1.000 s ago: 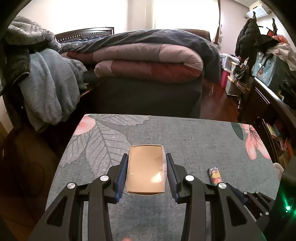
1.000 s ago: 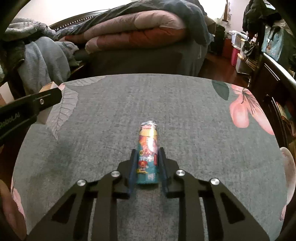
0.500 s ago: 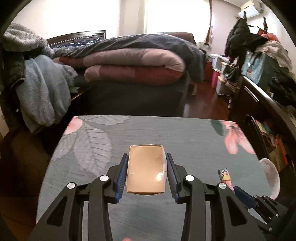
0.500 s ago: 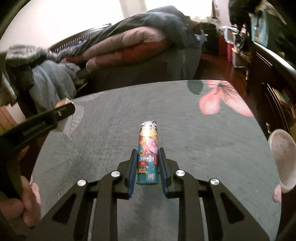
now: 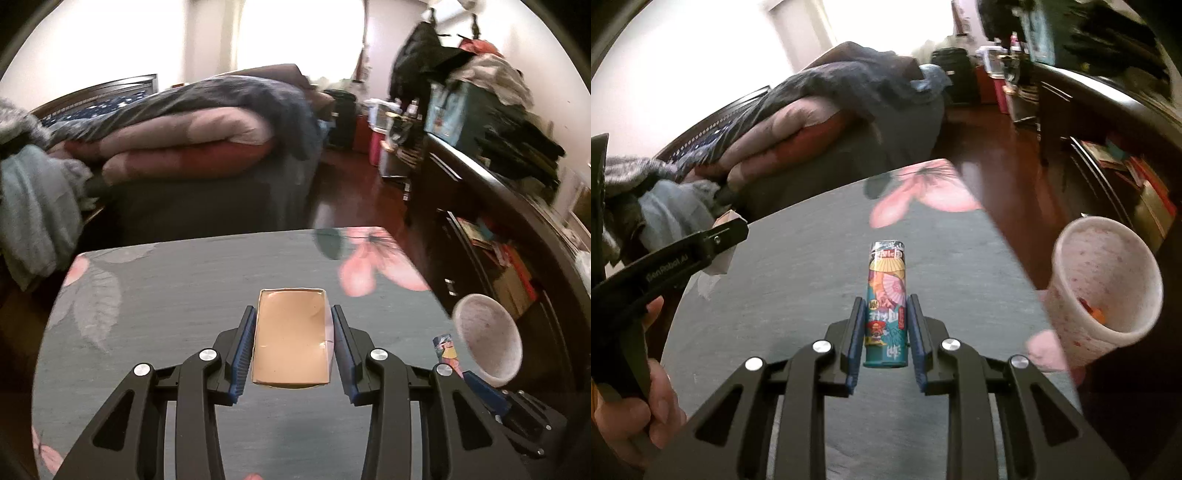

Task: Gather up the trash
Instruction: 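Carry the box and lighter over the wastebasket and open both tools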

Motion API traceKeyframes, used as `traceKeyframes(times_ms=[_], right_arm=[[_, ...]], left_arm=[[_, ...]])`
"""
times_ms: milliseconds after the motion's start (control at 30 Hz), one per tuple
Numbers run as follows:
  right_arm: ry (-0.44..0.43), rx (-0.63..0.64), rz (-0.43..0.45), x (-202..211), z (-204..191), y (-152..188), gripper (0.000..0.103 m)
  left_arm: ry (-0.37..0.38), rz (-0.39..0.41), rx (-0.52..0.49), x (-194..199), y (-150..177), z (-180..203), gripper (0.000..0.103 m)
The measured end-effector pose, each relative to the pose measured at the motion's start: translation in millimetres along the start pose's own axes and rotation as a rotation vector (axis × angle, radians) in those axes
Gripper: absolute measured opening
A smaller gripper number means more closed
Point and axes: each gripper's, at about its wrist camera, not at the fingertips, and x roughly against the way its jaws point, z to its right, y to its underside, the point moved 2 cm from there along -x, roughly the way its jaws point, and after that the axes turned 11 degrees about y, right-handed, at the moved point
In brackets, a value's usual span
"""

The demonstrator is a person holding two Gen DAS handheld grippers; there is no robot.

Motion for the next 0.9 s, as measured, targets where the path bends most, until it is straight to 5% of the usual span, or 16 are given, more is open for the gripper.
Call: traceKeyframes(times_ms=[900], right_arm=[[0.24, -0.317, 0.047, -8.1, 226.0, -4.4, 0.024]], left_arm=[[0.29, -0.156, -0.264, -113.1, 5.8, 228.3, 0.041]])
